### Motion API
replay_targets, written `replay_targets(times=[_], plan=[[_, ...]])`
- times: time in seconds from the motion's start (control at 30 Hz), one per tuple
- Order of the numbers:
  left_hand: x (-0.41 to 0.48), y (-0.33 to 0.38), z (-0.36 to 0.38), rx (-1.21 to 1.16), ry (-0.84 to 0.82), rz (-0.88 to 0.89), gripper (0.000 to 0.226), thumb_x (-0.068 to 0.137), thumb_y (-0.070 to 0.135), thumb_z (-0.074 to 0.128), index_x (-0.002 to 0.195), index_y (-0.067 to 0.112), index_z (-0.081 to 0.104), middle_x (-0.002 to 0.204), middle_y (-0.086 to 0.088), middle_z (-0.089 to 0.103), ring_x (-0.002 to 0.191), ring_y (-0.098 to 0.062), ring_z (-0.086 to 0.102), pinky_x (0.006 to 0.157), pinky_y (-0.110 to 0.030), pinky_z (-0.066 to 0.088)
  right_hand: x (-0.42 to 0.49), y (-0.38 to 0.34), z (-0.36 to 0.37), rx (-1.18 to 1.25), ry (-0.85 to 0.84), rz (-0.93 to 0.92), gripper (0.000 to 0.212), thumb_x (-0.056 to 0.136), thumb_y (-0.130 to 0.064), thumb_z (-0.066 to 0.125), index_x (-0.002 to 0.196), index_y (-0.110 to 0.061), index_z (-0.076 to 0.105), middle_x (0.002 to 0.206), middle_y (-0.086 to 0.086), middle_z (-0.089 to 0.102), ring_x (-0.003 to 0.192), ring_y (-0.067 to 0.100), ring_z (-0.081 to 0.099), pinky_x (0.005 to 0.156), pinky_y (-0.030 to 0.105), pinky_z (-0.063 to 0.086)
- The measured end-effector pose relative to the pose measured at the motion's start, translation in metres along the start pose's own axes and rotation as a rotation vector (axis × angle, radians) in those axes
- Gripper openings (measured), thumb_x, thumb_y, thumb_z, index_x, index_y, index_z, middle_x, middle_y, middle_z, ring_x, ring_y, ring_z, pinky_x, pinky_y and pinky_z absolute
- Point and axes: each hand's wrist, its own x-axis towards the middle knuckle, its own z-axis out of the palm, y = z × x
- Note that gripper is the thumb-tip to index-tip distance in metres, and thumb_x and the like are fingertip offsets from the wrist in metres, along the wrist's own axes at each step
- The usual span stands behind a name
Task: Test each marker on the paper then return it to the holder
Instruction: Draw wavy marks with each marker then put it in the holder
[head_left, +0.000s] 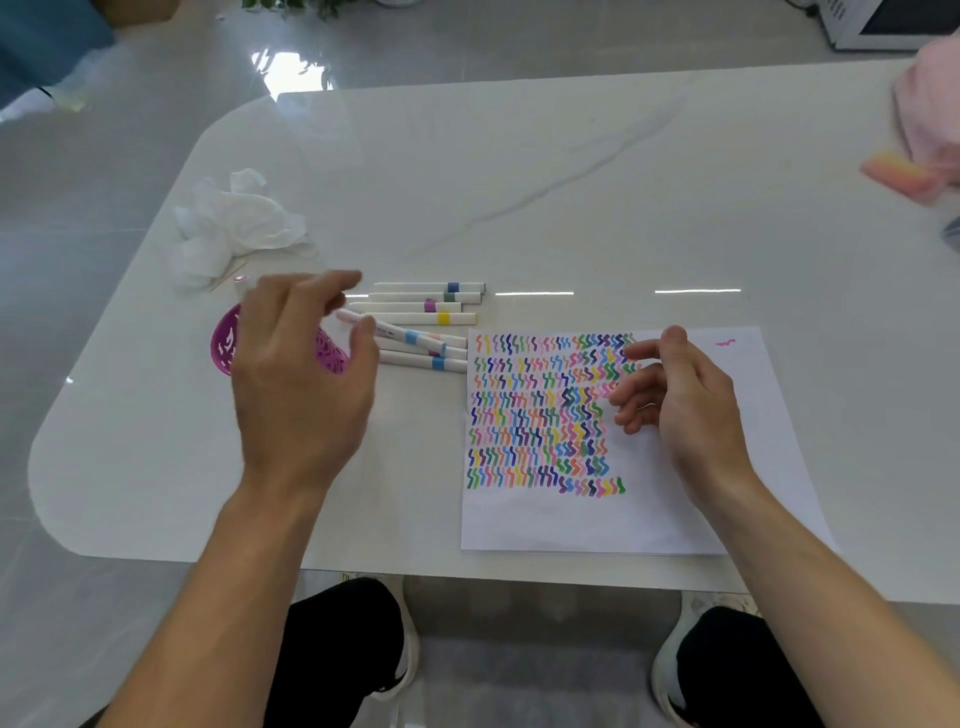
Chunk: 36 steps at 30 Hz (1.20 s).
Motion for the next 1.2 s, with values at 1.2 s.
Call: replay_targets(times=[1.2], plan=[[-0.026,0.012,0.061,0.245,-0.575,-0.100,0.011,0.093,0.016,0.070,0.104,0.017,0.072,0.110,0.000,0.062,0.106,-0.022,0.056,0.074,-0.039,0.054,0.005,0.002,-0.016,-0.010,0.028,-0.017,0.042,0.113,-0.040,0.035,0.102,-0.014,0.067,0.066,0.005,0.073,0.052,0.015,0.063,0.049,0.024,0.053]])
